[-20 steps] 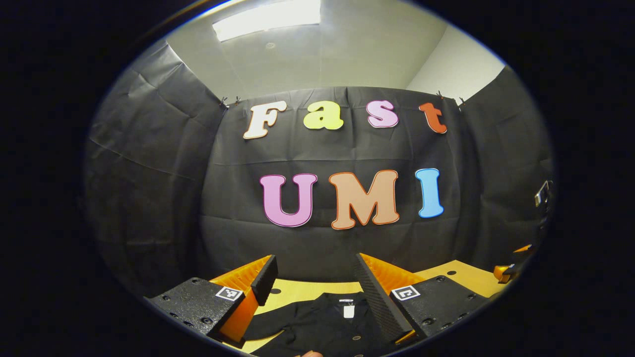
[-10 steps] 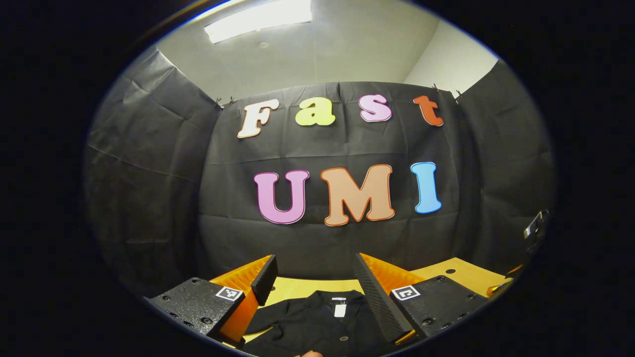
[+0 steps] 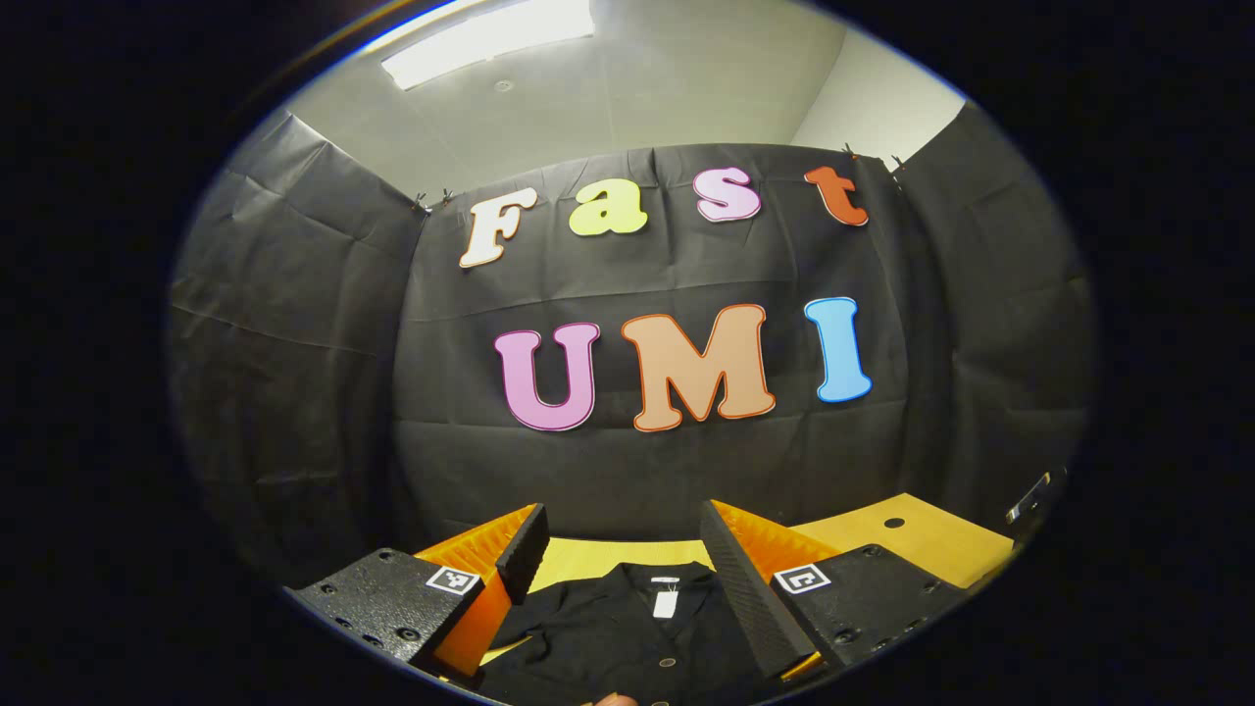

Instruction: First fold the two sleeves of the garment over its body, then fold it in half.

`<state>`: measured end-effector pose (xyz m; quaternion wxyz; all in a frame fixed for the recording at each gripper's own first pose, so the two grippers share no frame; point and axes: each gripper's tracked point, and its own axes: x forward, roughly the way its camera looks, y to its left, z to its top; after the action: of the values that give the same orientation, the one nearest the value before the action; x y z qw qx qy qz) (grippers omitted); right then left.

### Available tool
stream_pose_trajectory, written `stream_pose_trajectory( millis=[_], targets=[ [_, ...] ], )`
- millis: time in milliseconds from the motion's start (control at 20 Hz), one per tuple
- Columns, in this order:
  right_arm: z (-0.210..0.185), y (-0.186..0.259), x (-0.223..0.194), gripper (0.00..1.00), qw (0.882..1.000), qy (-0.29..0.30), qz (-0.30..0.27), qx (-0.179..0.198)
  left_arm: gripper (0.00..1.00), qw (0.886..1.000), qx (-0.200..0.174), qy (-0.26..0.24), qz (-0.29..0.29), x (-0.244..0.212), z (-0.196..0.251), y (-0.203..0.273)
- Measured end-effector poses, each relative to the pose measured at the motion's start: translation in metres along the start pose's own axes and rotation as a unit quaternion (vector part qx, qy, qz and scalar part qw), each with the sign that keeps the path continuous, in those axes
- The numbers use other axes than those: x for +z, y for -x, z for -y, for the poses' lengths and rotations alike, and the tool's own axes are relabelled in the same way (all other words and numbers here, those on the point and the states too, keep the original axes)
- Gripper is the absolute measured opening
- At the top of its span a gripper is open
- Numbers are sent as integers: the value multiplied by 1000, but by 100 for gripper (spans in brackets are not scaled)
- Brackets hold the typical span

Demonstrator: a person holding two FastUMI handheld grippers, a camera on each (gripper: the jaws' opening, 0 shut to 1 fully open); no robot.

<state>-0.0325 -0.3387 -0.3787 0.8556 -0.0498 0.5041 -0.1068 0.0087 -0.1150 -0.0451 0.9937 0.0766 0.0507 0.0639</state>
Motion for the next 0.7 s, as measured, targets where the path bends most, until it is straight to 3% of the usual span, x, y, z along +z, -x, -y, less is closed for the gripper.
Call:
stream_pose_trajectory(
  millis=[300, 450, 550, 700],
  targets=[
    [1, -12, -10, 99, 999, 8, -29, 15, 91, 1000, -3, -5, -5, -3, 7, -2],
    [-7, -13, -15, 93, 997, -35, -44, 45, 91, 1000, 1, -3, -6, -4, 5, -3],
    [-12, -17, -14, 78, 997, -47, -41, 51, 91, 1000, 4, -4, -7, -6, 4, -4],
    [-22, -14, -14, 27, 998, -37, -33, 49, 91, 1000, 6, -9, -7, -8, 0, -3]
  ],
)
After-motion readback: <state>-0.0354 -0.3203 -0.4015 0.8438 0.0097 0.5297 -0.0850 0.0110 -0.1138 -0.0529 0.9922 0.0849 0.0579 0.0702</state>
